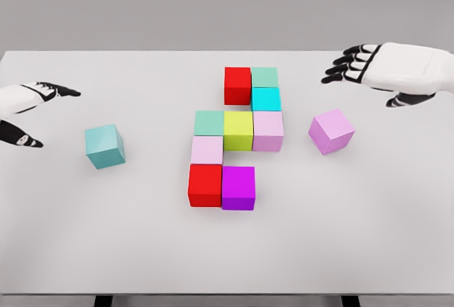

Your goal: Assemble the squares on the desktop into the number 2

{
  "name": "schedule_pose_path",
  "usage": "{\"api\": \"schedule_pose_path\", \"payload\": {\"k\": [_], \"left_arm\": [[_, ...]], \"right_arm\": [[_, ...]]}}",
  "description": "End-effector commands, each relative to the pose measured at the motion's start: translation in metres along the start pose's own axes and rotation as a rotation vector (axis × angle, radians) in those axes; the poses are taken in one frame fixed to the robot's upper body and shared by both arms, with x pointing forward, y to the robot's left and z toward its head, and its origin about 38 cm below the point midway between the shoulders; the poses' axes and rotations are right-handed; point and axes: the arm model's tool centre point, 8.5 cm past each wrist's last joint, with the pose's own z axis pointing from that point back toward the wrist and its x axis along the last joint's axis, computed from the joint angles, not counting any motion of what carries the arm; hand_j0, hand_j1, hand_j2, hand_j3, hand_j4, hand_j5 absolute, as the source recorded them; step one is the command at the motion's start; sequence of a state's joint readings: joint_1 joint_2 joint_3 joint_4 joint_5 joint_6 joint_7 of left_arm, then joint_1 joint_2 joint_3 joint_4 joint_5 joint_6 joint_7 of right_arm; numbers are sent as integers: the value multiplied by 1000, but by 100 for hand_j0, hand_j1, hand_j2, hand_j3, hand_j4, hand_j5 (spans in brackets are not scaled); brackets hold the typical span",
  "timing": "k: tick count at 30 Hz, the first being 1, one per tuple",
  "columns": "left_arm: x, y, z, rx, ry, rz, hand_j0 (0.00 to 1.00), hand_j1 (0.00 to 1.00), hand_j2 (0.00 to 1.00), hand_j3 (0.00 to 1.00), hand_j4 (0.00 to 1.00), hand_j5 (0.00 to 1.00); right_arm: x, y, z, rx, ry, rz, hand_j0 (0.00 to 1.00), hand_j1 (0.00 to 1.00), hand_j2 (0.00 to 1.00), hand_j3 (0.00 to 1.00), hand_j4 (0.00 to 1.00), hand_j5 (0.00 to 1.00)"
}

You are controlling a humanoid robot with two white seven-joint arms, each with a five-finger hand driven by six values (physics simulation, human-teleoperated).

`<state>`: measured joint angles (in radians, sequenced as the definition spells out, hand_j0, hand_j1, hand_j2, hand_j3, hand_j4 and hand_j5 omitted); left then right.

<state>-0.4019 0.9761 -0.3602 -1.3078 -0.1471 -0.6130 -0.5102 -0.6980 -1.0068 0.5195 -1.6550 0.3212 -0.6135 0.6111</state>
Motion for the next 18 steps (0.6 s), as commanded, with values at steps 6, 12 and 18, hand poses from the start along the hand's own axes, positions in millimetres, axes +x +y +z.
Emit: {"api": "schedule_pose_path", "payload": {"k": [6, 12, 18], "left_arm": [[21, -7, -11, -51, -64, -29, 100, 100, 100, 100, 100, 100], [38, 3, -13, -76, -110, -84, 100, 100, 100, 100, 100, 100], [68, 21, -1, -120, -256, 72, 100, 100, 100, 100, 100, 100]], "right_arm": [[-22, 28, 2, 33, 42, -116, 100, 100, 100, 100, 100, 100], [-5, 61, -19, 64, -66, -268, 100, 100, 100, 100, 100, 100], [8, 60, -43, 37, -123, -281, 100, 100, 100, 100, 100, 100]]}}
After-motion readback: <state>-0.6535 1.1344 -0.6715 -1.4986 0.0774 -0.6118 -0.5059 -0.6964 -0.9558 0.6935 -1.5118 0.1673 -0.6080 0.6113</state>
